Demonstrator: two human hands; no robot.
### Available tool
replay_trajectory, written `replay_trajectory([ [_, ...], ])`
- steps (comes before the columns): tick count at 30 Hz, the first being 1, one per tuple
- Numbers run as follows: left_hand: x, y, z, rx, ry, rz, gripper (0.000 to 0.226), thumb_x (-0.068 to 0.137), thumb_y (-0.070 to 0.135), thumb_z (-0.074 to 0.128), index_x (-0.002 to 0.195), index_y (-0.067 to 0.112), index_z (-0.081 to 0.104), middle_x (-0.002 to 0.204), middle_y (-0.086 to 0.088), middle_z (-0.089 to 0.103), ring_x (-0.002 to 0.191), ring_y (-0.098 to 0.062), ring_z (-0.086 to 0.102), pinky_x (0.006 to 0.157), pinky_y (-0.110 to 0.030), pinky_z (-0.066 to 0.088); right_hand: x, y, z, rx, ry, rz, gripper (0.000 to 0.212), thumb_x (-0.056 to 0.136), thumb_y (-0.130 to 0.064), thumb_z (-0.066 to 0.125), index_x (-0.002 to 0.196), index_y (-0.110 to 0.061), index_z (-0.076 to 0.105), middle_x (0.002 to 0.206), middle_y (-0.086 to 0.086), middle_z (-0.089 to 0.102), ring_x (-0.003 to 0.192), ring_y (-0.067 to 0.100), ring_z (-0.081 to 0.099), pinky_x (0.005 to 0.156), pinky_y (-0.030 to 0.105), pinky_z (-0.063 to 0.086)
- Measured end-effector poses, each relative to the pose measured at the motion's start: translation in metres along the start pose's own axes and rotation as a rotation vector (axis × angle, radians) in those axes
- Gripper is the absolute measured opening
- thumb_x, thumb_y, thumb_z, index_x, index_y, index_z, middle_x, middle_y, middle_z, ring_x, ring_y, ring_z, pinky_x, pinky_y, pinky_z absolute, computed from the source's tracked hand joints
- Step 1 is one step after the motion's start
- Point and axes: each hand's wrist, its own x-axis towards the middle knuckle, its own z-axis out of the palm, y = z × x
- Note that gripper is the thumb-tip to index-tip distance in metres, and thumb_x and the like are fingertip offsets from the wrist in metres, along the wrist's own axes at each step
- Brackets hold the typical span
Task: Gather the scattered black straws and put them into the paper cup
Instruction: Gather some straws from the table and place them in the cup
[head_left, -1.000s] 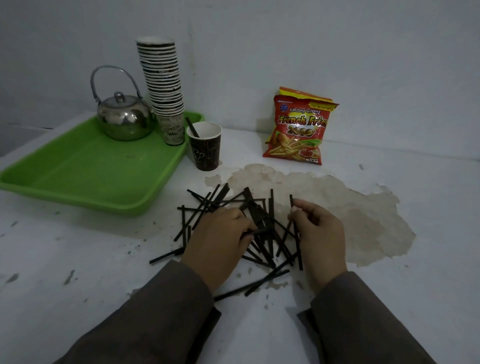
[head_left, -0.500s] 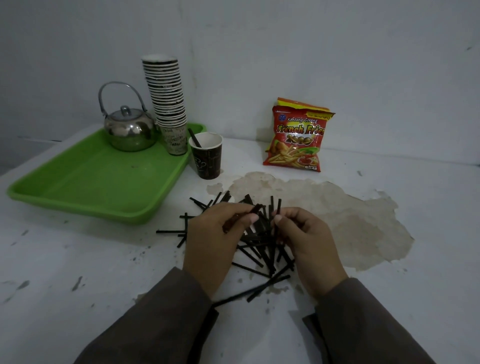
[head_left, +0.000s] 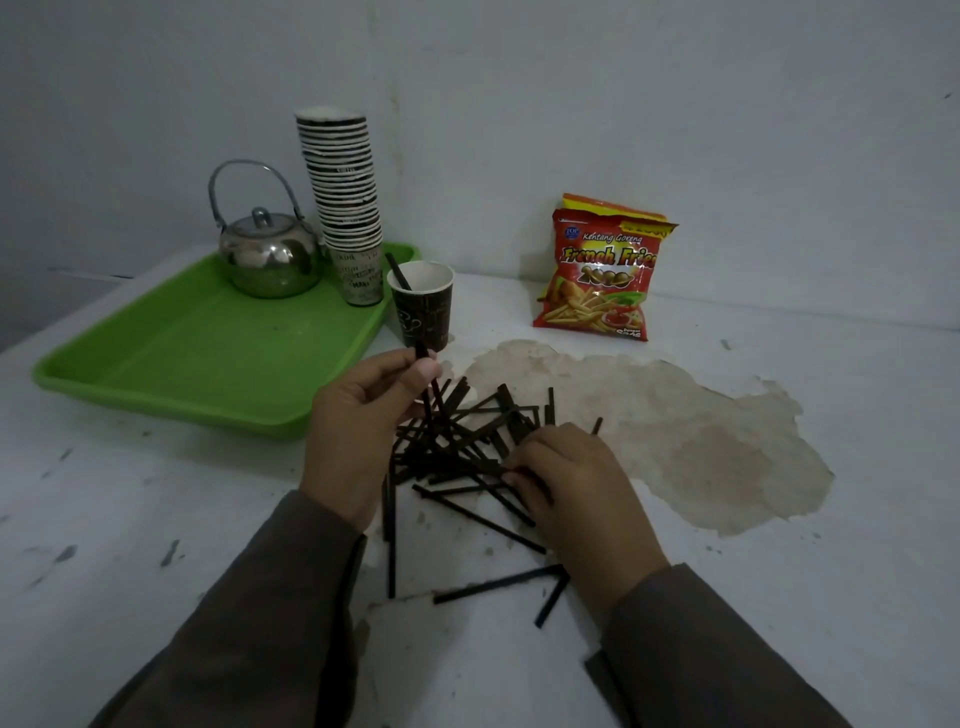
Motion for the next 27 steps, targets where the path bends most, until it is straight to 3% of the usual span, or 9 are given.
replay_trajectory([
  [6, 0.005, -0.003, -0.003, 0.03, 0.018, 0.03, 0.016, 0.077, 0.012, 0.065, 0.083, 0.025, 0.069, 0.075, 0.015, 0.073, 0.079, -0.002, 0.066, 0.068, -0.016, 0.055, 0.011, -0.01, 0.019, -0.274, -0.188, -0.092, 0.012, 0.07, -0.016, 0.074, 0.082, -0.019, 0.072, 0.078, -0.002, 0.066, 0.077, 0.02, 0.06, 0.065, 0.029, 0.046],
  [11, 0.008, -0.006, -0.005, 0.033, 0.018, 0.041, 0.015, 0.077, 0.01, 0.065, 0.086, 0.022, 0.069, 0.074, 0.016, 0.073, 0.076, 0.0, 0.065, 0.065, -0.014, 0.053, 0.011, -0.016, 0.025, -0.372, -0.223, -0.105, 0.017, 0.06, -0.014, 0.078, 0.075, -0.019, 0.071, 0.076, -0.002, 0.063, 0.074, 0.018, 0.059, 0.065, 0.026, 0.047],
  [13, 0.009, -0.007, -0.006, 0.025, 0.015, 0.042, 0.015, 0.077, 0.009, 0.065, 0.086, 0.021, 0.069, 0.075, 0.016, 0.073, 0.076, -0.001, 0.064, 0.065, -0.014, 0.053, 0.011, -0.015, 0.023, -0.41, -0.243, -0.076, 0.016, 0.065, -0.015, 0.075, 0.079, -0.019, 0.069, 0.082, -0.001, 0.064, 0.079, 0.019, 0.059, 0.069, 0.027, 0.045],
  [16, 0.009, -0.008, -0.008, -0.006, 0.024, 0.043, 0.016, 0.077, 0.01, 0.065, 0.084, 0.023, 0.07, 0.076, 0.013, 0.074, 0.078, -0.003, 0.065, 0.066, -0.016, 0.054, 0.017, -0.008, 0.013, -0.224, -0.245, 0.026, 0.011, 0.087, -0.016, 0.055, 0.095, -0.015, 0.062, 0.098, 0.003, 0.059, 0.096, 0.023, 0.051, 0.08, 0.031, 0.034],
  [20, 0.012, -0.006, -0.012, -0.094, 0.031, 0.039, 0.012, 0.073, 0.016, 0.066, 0.079, 0.026, 0.072, 0.079, 0.011, 0.075, 0.081, -0.004, 0.066, 0.065, -0.017, 0.054, 0.036, -0.001, -0.016, 0.206, -0.066, 0.257, 0.013, 0.089, -0.016, 0.052, 0.083, -0.027, 0.054, 0.081, -0.012, 0.052, 0.08, 0.01, 0.05, 0.066, 0.017, 0.036],
  [22, 0.016, -0.004, -0.01, -0.106, 0.035, 0.045, 0.012, 0.073, 0.017, 0.067, 0.081, 0.023, 0.072, 0.078, 0.009, 0.075, 0.079, -0.004, 0.067, 0.063, -0.015, 0.053, 0.052, 0.0, -0.03, 0.374, -0.012, 0.312, 0.018, 0.088, -0.017, 0.055, 0.077, -0.031, 0.051, 0.08, -0.01, 0.061, 0.077, 0.002, 0.054, 0.062, 0.008, 0.038],
  [25, 0.032, 0.008, -0.004, -0.098, 0.057, 0.1, 0.014, 0.078, 0.007, 0.065, 0.086, 0.017, 0.068, 0.075, 0.008, 0.074, 0.075, -0.006, 0.068, 0.061, -0.015, 0.053, 0.086, 0.0, -0.042, 0.586, -0.063, 0.37, 0.013, 0.088, -0.015, 0.056, 0.082, -0.027, 0.056, 0.077, -0.004, 0.068, 0.076, 0.007, 0.061, 0.065, 0.017, 0.046],
  [27, 0.05, 0.022, 0.0, -0.071, 0.058, 0.179, 0.021, 0.079, 0.005, 0.065, 0.094, 0.019, 0.066, 0.077, 0.003, 0.073, 0.077, -0.009, 0.068, 0.063, -0.018, 0.054, 0.112, 0.0, -0.044, 0.69, -0.079, 0.394, 0.009, 0.088, -0.009, 0.056, 0.095, -0.015, 0.058, 0.076, -0.001, 0.068, 0.073, 0.011, 0.062, 0.062, 0.023, 0.05],
])
